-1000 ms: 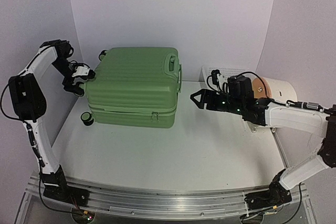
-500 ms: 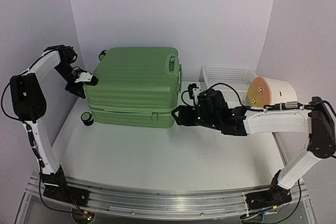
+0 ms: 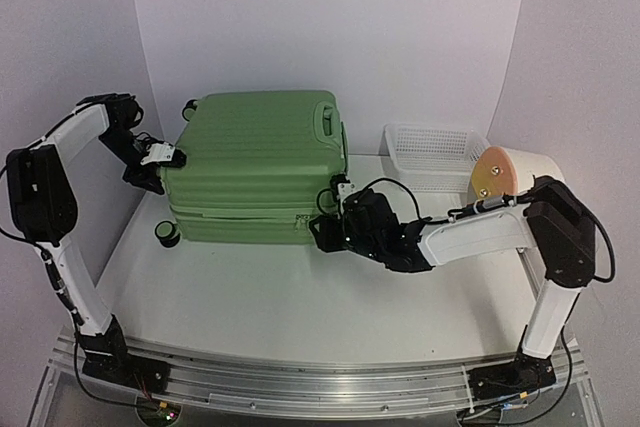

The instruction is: Open, take out, and arrange the luggage

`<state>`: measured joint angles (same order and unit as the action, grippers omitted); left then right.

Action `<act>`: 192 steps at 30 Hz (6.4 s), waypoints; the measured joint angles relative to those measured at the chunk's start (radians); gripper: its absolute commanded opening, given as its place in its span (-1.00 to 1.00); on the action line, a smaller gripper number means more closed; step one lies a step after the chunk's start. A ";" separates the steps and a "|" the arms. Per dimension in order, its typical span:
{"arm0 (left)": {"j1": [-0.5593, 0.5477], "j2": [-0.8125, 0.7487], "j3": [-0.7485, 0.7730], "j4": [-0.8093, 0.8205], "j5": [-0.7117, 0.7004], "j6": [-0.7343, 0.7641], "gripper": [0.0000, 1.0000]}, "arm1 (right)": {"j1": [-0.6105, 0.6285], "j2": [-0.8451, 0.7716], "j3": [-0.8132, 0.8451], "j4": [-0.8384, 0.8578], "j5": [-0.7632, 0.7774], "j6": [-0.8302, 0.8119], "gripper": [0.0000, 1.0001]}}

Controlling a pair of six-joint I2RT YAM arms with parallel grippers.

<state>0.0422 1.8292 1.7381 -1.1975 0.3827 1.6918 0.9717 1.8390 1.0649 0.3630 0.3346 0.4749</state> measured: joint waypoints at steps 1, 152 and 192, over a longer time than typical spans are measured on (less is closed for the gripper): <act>0.000 -0.001 -0.002 -0.001 0.003 -0.001 -1.00 | 0.001 0.022 0.012 0.014 0.002 -0.001 -0.24; 0.014 -0.041 -0.051 -0.001 0.052 -0.012 -0.98 | -0.515 0.569 0.752 -0.059 -0.671 -0.906 -1.00; -0.004 0.142 -0.004 0.831 -0.292 -1.239 -0.19 | -0.353 0.334 0.244 0.311 -0.401 -0.742 -1.00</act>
<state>0.0385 1.9714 1.7340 -0.3667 0.0906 0.4531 0.6184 2.1725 1.3092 0.6740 -0.0664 -0.2669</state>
